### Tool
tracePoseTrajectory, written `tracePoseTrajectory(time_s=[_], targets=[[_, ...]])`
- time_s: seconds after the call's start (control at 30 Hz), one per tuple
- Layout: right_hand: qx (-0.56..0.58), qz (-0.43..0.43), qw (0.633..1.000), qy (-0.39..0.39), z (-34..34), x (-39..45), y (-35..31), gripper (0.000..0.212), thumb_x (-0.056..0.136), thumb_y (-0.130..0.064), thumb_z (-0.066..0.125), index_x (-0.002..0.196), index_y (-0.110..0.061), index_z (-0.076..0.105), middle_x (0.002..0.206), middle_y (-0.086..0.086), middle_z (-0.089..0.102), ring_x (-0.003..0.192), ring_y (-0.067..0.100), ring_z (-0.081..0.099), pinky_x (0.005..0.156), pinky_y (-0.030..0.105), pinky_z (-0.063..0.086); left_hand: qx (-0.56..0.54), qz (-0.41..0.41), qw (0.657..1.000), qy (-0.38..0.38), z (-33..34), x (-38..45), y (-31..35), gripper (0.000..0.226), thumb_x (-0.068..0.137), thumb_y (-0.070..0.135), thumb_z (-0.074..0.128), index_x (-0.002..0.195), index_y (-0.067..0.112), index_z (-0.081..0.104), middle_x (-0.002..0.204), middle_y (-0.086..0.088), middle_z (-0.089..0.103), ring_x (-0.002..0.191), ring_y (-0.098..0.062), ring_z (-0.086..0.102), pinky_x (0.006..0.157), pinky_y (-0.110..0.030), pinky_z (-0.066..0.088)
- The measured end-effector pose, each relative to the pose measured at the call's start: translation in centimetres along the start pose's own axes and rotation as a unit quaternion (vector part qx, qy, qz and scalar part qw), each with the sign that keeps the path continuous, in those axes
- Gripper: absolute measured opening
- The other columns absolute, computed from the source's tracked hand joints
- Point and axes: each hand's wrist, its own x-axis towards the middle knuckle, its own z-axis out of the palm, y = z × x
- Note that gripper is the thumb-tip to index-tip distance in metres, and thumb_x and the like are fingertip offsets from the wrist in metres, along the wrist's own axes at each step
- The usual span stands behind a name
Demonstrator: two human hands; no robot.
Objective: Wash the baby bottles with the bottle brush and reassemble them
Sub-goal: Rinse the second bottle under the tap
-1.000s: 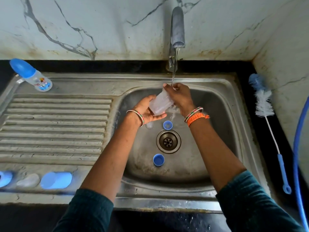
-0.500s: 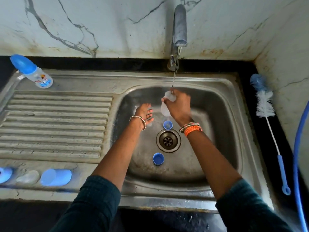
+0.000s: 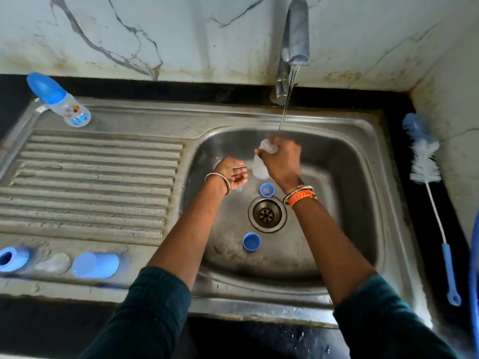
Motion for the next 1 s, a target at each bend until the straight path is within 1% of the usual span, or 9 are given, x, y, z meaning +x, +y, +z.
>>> tracePoseTrajectory(time_s=[0.1,0.17,0.27,0.33,0.53,0.67,0.83,0.9,1.0], targets=[[0.09,-0.008,0.993,0.072,-1.3,1.0,-1.6,0.032,0.08,-0.024,0.074,0.106,-0.007,0.069,0.098,0.006,0.071,0.091,0.018,0.065,0.087,0.032,0.051,-0.01,-0.006,0.999,-0.047,0.7,-0.7,0.6,0.021,0.094,0.019,0.038,0.097,0.009,0.056,0.111,-0.014,0.056,0.097,-0.026,0.054,0.093,-0.039,0.043],[0.191,0.037,0.979,0.066,-2.4,1.7,-2.1,0.021,0.082,-0.023,0.073,0.094,-0.006,0.07,0.088,0.004,0.07,0.08,0.015,0.063,0.079,0.036,0.053,-0.064,-0.008,0.994,-0.088,0.7,-1.6,0.9,0.02,0.094,0.023,0.039,0.091,0.011,0.055,0.114,-0.016,0.057,0.103,-0.03,0.055,0.094,-0.042,0.044],[0.466,0.225,0.855,-0.023,-3.5,1.7,-2.0,0.007,0.092,-0.011,0.059,0.088,-0.007,0.062,0.087,0.009,0.065,0.079,0.019,0.063,0.074,0.035,0.056,-0.173,0.03,0.971,-0.162,0.3,-3.1,2.0,0.02,0.095,0.024,0.043,0.09,0.012,0.058,0.108,-0.016,0.062,0.104,-0.03,0.058,0.093,-0.046,0.048],[0.475,0.32,0.816,-0.076,-3.6,1.6,-1.0,0.012,0.097,-0.012,0.05,0.088,-0.009,0.056,0.089,0.011,0.06,0.079,0.022,0.06,0.078,0.036,0.054,-0.164,0.07,0.965,-0.19,0.1,-4.2,2.7,0.015,0.095,0.02,0.049,0.099,0.013,0.062,0.104,-0.012,0.063,0.098,-0.027,0.06,0.085,-0.043,0.053],[0.242,0.32,0.908,-0.119,-3.5,0.6,-1.1,0.022,0.095,-0.003,0.048,0.077,-0.01,0.059,0.087,0.016,0.063,0.067,0.027,0.059,0.062,0.04,0.054,0.049,0.133,0.983,-0.113,0.9,-6.2,3.4,0.03,0.091,0.007,0.059,0.12,0.012,0.057,0.103,-0.008,0.061,0.087,-0.022,0.06,0.078,-0.036,0.055],[0.115,0.246,0.956,-0.11,-4.5,-0.2,-1.1,0.013,0.093,-0.01,0.053,0.088,-0.005,0.064,0.1,0.019,0.067,0.081,0.035,0.067,0.065,0.046,0.059,0.074,0.149,0.981,-0.098,1.8,-8.3,3.7,0.009,0.092,0.011,0.06,0.099,0.015,0.059,0.097,-0.008,0.061,0.089,-0.024,0.06,0.086,-0.041,0.052],[0.187,0.225,0.922,-0.252,-7.2,-3.5,-2.4,0.056,0.091,-0.067,0.035,0.12,-0.024,0.056,0.105,0.005,0.062,0.1,0.026,0.058,0.082,0.043,0.045,0.127,0.174,0.972,-0.097,1.8,-10.3,3.2,0.011,0.089,0.013,0.064,0.099,0.014,0.062,0.094,-0.007,0.062,0.087,-0.025,0.061,0.074,-0.035,0.056],[0.218,0.219,0.914,-0.263,-6.9,-4.6,-3.1,0.05,0.09,-0.064,0.042,0.12,-0.026,0.055,0.117,0.006,0.059,0.104,0.024,0.056,0.087,0.046,0.044,0.126,0.19,0.97,-0.09,1.0,-10.9,3.0,0.021,0.088,0.009,0.064,0.108,0.011,0.062,0.098,-0.008,0.062,0.089,-0.024,0.061,0.072,-0.034,0.055],[0.243,0.216,0.914,-0.242,-5.3,-6.1,-4.2,0.033,0.095,-0.042,0.051,0.116,-0.017,0.056,0.122,0.011,0.057,0.106,0.027,0.057,0.085,0.047,0.053,0.123,0.178,0.971,-0.101,-1.3,-11.5,3.0,0.018,0.087,0.002,0.062,0.1,0.014,0.061,0.095,-0.006,0.062,0.092,-0.023,0.059,0.067,-0.03,0.054]])
